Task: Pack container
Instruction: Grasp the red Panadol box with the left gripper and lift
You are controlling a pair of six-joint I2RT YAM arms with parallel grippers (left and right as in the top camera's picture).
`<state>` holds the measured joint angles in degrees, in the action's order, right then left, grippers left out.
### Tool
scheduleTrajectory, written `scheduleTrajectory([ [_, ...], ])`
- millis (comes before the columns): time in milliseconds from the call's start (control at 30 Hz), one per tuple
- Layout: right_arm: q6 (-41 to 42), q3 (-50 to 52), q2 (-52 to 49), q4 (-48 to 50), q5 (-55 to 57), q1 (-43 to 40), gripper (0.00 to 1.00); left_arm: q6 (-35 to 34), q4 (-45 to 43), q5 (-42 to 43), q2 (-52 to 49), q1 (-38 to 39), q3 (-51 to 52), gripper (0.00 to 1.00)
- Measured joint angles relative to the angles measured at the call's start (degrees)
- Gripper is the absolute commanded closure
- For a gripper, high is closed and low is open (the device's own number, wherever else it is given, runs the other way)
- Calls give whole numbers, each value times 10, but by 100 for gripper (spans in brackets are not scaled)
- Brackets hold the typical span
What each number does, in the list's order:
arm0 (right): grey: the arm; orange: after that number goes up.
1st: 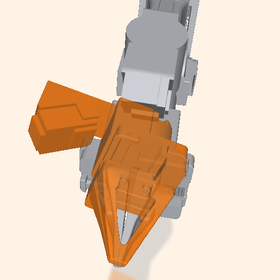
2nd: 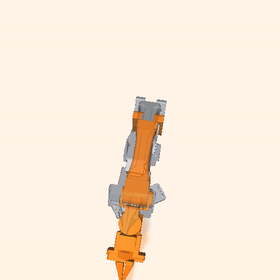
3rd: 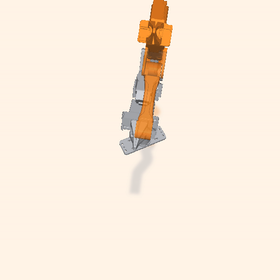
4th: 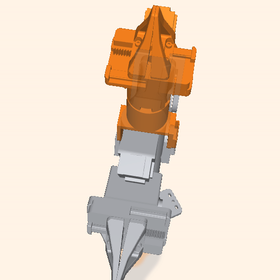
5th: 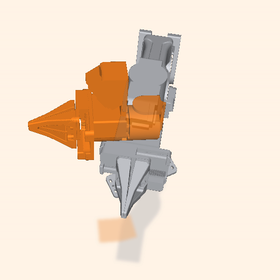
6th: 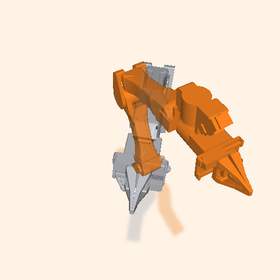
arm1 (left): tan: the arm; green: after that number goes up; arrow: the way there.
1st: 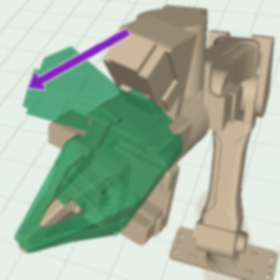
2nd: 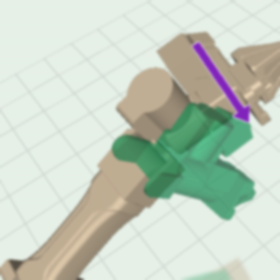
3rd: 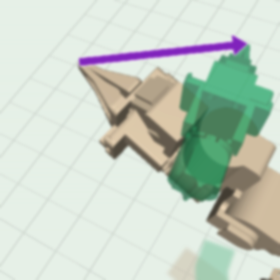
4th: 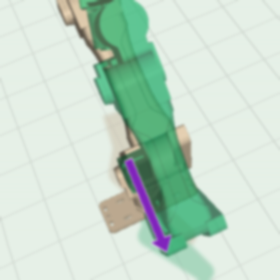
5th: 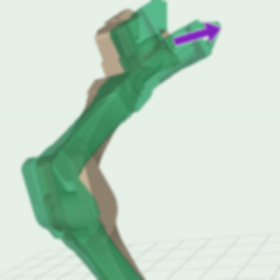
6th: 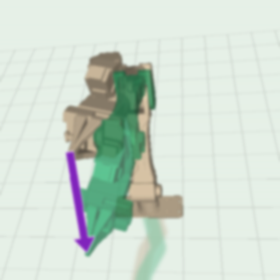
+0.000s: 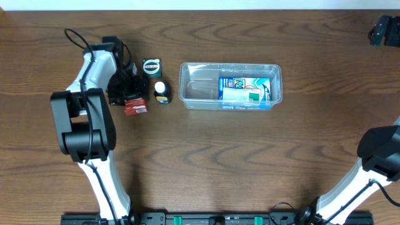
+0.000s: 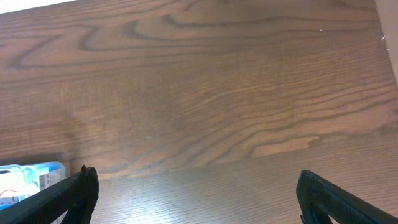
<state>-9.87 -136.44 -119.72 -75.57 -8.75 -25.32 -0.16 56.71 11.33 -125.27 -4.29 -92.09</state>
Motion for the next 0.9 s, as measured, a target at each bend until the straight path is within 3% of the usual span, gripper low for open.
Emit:
scheduleTrajectory([
  [100,0,0,0,0,0,0,1,2,-2,-2,0,3,3,39],
  [233,0,0,0,0,0,0,1,1,-1,-3,3,3,4,43],
  [567,0,0,0,0,0,0,1,1,57,-11,3,3,-10,43],
  [900,0,0,0,0,0,0,1,0,156,-6,37,11,-125,43],
])
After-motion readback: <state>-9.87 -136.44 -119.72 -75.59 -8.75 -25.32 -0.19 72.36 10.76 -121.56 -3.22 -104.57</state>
